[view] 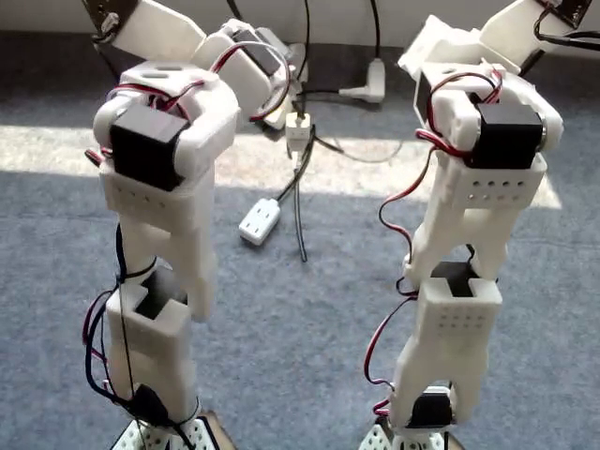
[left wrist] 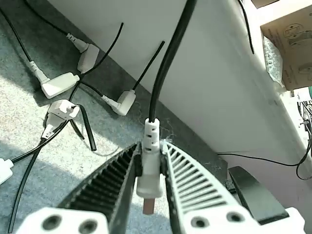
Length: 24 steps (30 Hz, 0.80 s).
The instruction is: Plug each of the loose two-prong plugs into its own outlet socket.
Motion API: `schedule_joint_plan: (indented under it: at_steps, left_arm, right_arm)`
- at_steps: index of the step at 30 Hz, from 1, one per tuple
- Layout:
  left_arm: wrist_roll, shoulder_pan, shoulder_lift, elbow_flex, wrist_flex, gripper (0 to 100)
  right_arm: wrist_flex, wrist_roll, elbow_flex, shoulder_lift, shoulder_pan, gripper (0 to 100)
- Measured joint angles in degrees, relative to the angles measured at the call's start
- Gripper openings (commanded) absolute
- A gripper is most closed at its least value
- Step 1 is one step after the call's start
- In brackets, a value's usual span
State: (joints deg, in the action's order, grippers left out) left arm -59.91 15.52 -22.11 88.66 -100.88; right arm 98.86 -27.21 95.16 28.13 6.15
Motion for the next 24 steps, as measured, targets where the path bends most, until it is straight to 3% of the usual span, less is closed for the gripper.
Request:
schedule_joint_plan:
  at_steps: [8, 13, 19, 24]
  left_arm:
    - [0.0, 0.5, 8.4, 0.0, 0.0, 1]
    - [0.0, 0.5, 16.4, 0.1, 0.0, 1]
    - [0.0, 0.4, 22.4, 0.2, -0.2, 1]
    - [0.0, 0.4, 22.9, 0.2, -0.2, 1]
  right_arm:
    - [0.0, 6.5, -0.2, -10.1, 1.1, 13.9]
    - [0.0, 6.9, -11.2, -20.6, 2.8, 13.9]
    - [0.0, 9.3, -31.1, -39.3, 9.8, 13.5]
    - [-0.4, 14.5, -43.3, -53.7, 21.4, 13.5]
